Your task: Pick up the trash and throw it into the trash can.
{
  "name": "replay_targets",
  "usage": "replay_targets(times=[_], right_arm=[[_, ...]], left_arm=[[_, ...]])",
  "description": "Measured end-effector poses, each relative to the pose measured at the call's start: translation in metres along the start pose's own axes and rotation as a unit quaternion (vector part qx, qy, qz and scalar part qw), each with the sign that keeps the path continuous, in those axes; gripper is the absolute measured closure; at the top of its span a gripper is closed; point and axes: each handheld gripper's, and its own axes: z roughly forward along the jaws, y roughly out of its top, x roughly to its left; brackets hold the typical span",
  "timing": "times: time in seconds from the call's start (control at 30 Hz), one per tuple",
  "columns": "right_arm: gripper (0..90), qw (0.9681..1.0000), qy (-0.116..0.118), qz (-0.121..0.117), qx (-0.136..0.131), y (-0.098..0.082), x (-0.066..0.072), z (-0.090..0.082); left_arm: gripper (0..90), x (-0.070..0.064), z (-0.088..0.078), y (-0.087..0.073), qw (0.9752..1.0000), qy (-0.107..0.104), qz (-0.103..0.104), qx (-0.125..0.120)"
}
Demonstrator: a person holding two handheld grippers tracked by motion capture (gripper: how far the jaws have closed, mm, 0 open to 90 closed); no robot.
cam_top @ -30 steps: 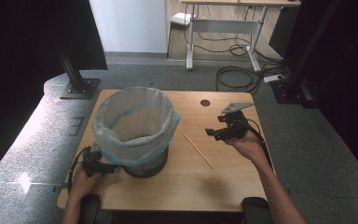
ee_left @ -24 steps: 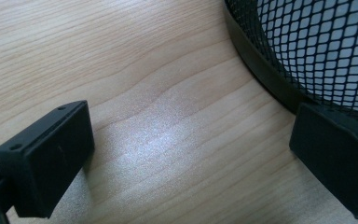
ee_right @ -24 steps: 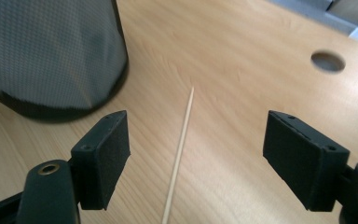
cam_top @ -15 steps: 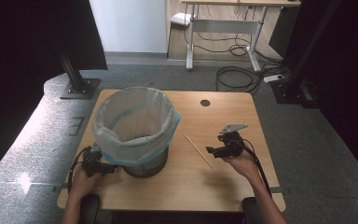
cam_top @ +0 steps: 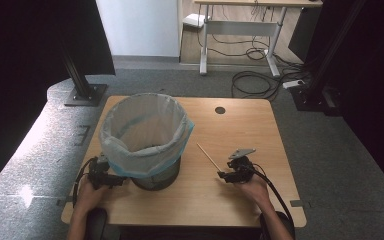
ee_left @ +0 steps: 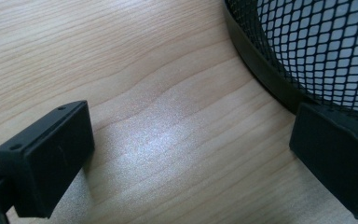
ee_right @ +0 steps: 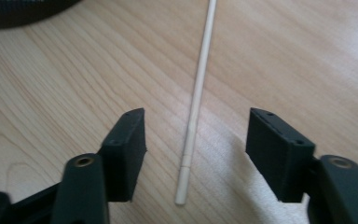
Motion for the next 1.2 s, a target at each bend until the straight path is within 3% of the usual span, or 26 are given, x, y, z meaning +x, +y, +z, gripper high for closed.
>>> replay_targets(times=[0.33, 0.4, 0.47, 0.5, 0.57, 0.73, 0.87, 1.2], right_arm=[[54.9, 0.9997, -0.026, -0.006, 0.001, -0.007, 0.004, 0.005], [66.3, 0.9996, -0.027, -0.002, -0.003, -0.008, 0.005, 0.004], [71.2, 0.9996, -0.028, 0.001, -0.005, -0.008, 0.006, 0.004], [80.7, 0.9997, -0.026, 0.003, -0.002, -0.008, 0.007, 0.004], [84.4, 0.9996, -0.025, 0.014, 0.003, -0.007, 0.007, 0.003], [84.7, 0.9989, -0.017, 0.042, 0.012, -0.007, 0.005, 0.001], [84.9, 0.9986, -0.02, 0.044, 0.02, -0.007, 0.004, -0.001], [85.0, 0.998, -0.003, 0.063, -0.008, 0.002, -0.003, -0.015]], left_arm=[[0.0, 0.0, 0.0, 0.0, 1.0, 0.0, 0.003, 0.003], [0.0, 0.0, 0.0, 0.0, 1.0, 0.0, 0.003, 0.003], [0.0, 0.0, 0.0, 0.0, 1.0, 0.0, 0.003, 0.003], [0.0, 0.0, 0.0, 0.0, 1.0, 0.0, 0.003, 0.003], [0.0, 0.0, 0.0, 0.0, 1.0, 0.0, 0.003, 0.003], [0.0, 0.0, 0.0, 0.0, 1.0, 0.0, 0.0, 0.0], [0.0, 0.0, 0.0, 0.0, 1.0, 0.0, 0.001, 0.001], [0.0, 0.0, 0.0, 0.0, 1.0, 0.0, 0.001, 0.001]])
